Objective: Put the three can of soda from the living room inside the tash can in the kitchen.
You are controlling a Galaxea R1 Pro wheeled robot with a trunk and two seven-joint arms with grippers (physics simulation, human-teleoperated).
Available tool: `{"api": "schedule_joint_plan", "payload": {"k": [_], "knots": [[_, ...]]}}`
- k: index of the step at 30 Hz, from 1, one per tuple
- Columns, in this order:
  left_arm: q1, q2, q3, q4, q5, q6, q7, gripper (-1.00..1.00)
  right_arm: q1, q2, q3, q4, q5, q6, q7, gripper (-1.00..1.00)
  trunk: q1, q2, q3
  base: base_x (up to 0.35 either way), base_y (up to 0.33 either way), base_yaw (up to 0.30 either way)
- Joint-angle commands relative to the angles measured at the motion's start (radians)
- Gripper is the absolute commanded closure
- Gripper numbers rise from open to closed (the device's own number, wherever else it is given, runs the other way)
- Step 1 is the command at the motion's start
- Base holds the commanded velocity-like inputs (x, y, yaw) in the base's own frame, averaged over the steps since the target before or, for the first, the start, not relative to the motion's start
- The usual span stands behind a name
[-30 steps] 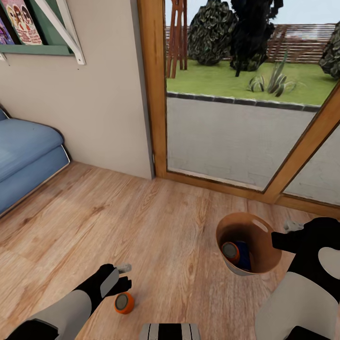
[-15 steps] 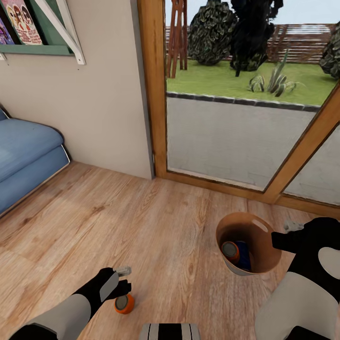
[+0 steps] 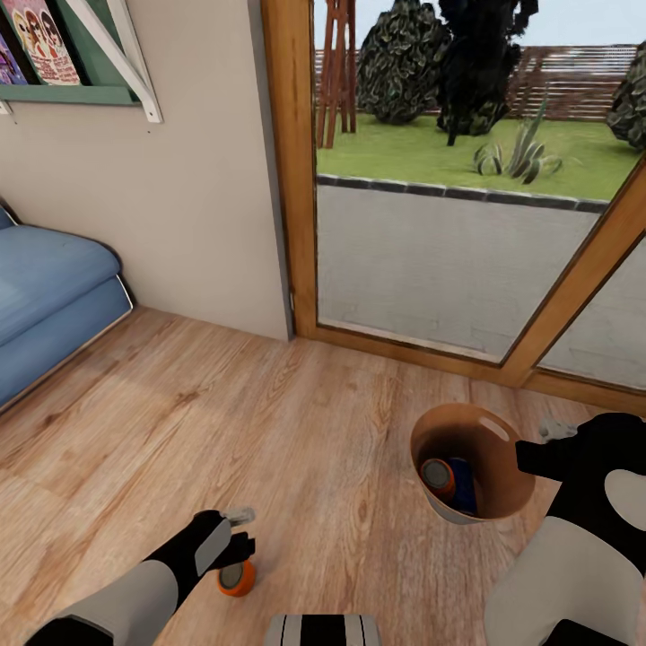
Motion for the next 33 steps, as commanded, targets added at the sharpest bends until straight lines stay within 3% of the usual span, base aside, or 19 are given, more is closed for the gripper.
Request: {"api": "schedule_joint_plan", "payload": {"k": [1, 15, 23, 33], "knots": [[0.000, -0.001, 0.000, 0.000, 0.000, -0.001, 0.000, -1.00, 0.000, 0.000, 0.000, 0.000, -0.005, 0.005, 0.005, 1.00, 0.000, 0.000, 0.000, 0.000, 0.000, 0.000], [0.020, -0.016, -0.015, 0.000, 0.000, -0.027, 0.000, -1.00, -0.001, 0.000, 0.000, 0.000, -0.005, 0.005, 0.005, 1.00, 0.000, 0.000, 0.000, 0.000, 0.000, 0.000], [0.021, -0.015, -0.018, -0.001, 0.000, -0.028, 0.000, -1.00, 0.000, 0.000, 0.000, 0.000, -0.005, 0.005, 0.005, 1.00, 0.004, -0.002, -0.031, 0.000, 0.000, 0.000], [0.021, -0.012, -0.019, -0.002, 0.000, -0.028, 0.000, -1.00, 0.000, 0.000, 0.000, 0.000, -0.005, 0.005, 0.005, 1.00, 0.004, -0.002, -0.031, 0.000, 0.000, 0.000]]}}
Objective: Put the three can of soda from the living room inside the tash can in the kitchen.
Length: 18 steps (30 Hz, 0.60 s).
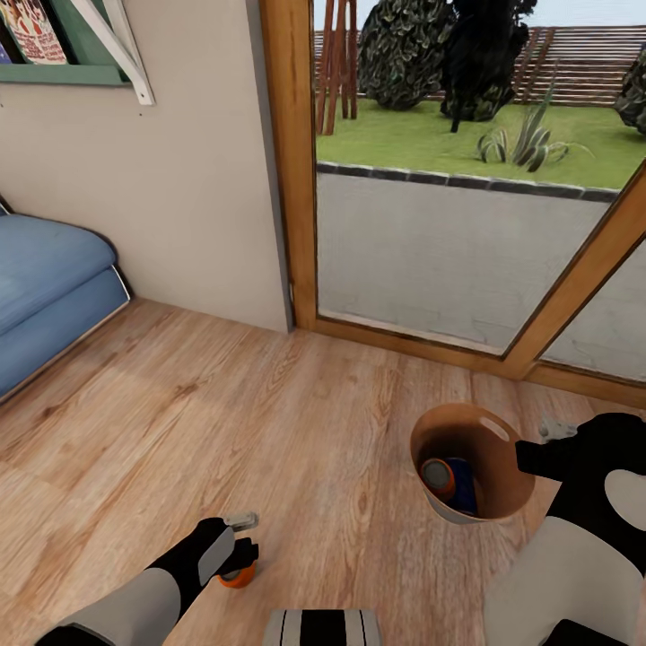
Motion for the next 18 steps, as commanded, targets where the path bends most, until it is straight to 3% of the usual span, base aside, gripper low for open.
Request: {"api": "schedule_joint_plan", "payload": {"k": [1, 5, 11, 18], "knots": [[0.000, 0.001, 0.000, 0.000, 0.000, 0.000, 0.000, -1.00, 0.000, 0.000, 0.000, 0.000, -0.004, 0.005, 0.005, 1.00, 0.000, 0.000, 0.000, 0.000, 0.000, 0.000], [0.000, 0.001, 0.000, 0.000, 0.002, 0.001, 0.000, -1.00, -0.001, 0.000, 0.000, 0.000, -0.004, 0.005, 0.005, 1.00, 0.000, 0.000, 0.000, 0.000, 0.000, 0.000], [0.000, 0.001, 0.000, 0.000, 0.002, 0.001, 0.000, -1.00, 0.000, 0.000, 0.000, 0.000, -0.004, 0.005, 0.005, 1.00, 0.003, -0.001, -0.023, 0.000, 0.000, 0.000], [0.000, 0.001, 0.000, 0.000, 0.002, 0.001, 0.000, -1.00, 0.000, 0.000, 0.000, 0.000, -0.004, 0.005, 0.005, 1.00, 0.003, -0.001, -0.023, 0.000, 0.000, 0.000]]}}
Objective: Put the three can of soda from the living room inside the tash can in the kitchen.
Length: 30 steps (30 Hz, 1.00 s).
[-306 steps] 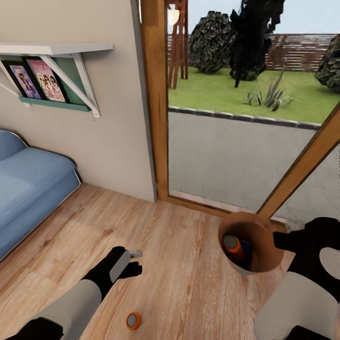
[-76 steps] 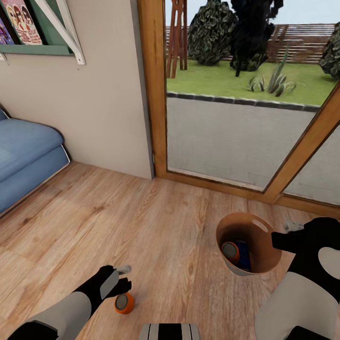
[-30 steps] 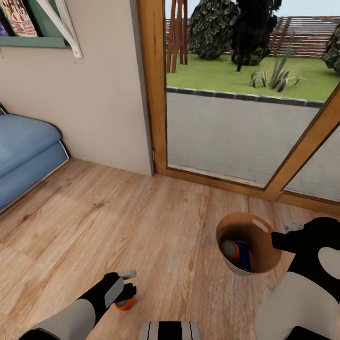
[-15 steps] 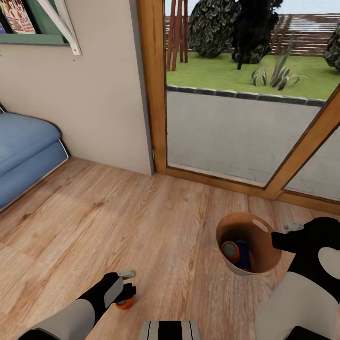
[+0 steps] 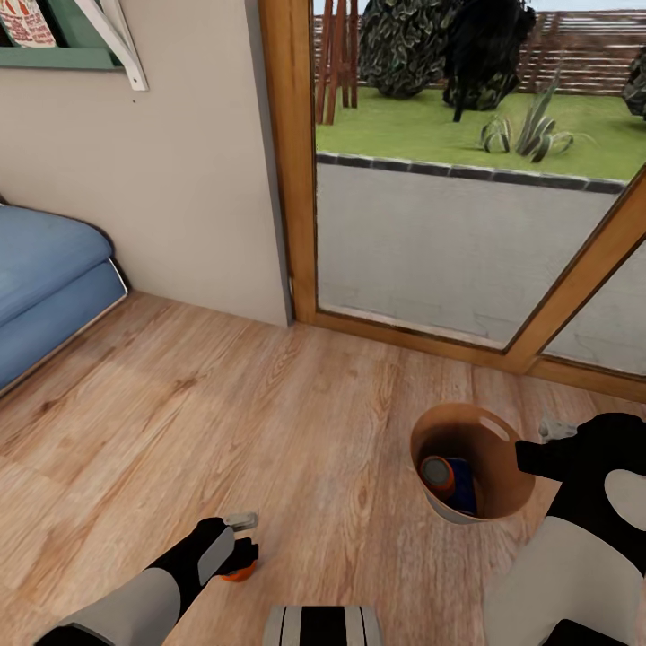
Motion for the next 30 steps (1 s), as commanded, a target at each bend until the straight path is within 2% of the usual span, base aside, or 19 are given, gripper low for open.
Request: {"api": "schedule_joint_plan", "payload": {"k": [1, 10, 13, 28, 30], "knots": [[0.000, 0.000, 0.000, 0.000, 0.000, 0.000, 0.000, -1.00, 0.000, 0.000, 0.000, 0.000, -0.004, 0.005, 0.005, 1.00, 0.000, 0.000, 0.000, 0.000, 0.000, 0.000], [0.000, 0.000, -0.001, -0.001, 0.001, 0.000, 0.000, -1.00, 0.000, 0.001, 0.000, 0.000, -0.004, 0.005, 0.005, 1.00, 0.000, 0.000, 0.000, 0.000, 0.000, 0.000], [0.000, 0.000, -0.001, -0.001, 0.001, 0.000, 0.000, -1.00, 0.000, 0.001, 0.001, 0.000, -0.004, 0.005, 0.005, 1.00, 0.001, -0.001, -0.012, 0.000, 0.000, 0.000], [0.000, 0.000, -0.001, -0.001, 0.001, -0.002, 0.000, -1.00, -0.001, 0.001, 0.001, 0.000, -0.004, 0.005, 0.005, 1.00, 0.001, -0.001, -0.012, 0.000, 0.000, 0.000], [0.000, 0.000, -0.001, -0.001, 0.001, -0.003, 0.000, -1.00, 0.000, 0.001, 0.001, 0.000, -0.004, 0.005, 0.005, 1.00, 0.002, -0.001, -0.019, 0.000, 0.000, 0.000]]}}
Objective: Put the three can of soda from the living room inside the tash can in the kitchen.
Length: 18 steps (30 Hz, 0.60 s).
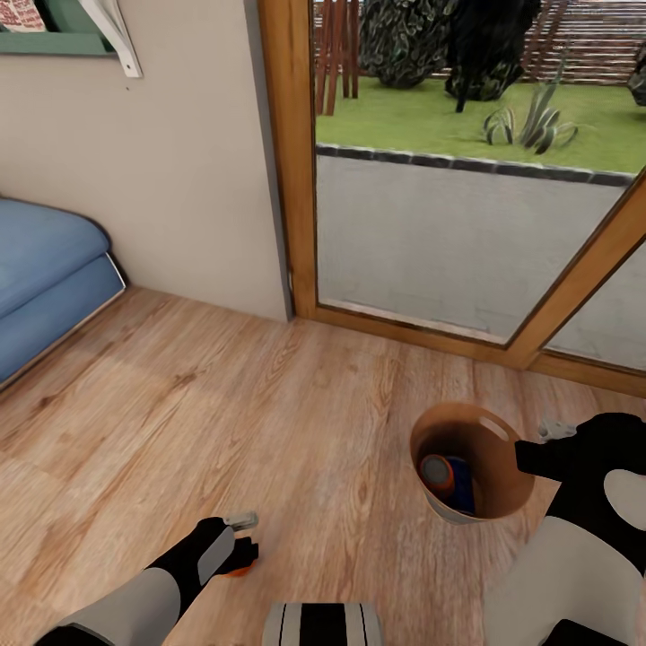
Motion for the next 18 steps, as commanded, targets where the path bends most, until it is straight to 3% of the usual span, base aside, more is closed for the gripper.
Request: {"api": "schedule_joint_plan", "payload": {"k": [1, 18], "knots": [[0.000, 0.000, 0.000, 0.000, 0.000, 0.000, 0.000, -1.00, 0.000, 0.000, 0.000, 0.000, -0.004, 0.005, 0.005, 1.00, 0.000, 0.000, -0.004, 0.000, 0.000, 0.000], [0.000, 0.000, 0.000, -0.001, 0.000, -0.004, -0.001, -1.00, 0.000, 0.000, 0.000, 0.000, -0.004, 0.005, 0.005, 1.00, 0.001, -0.001, -0.008, 0.000, 0.000, 0.000]]}}
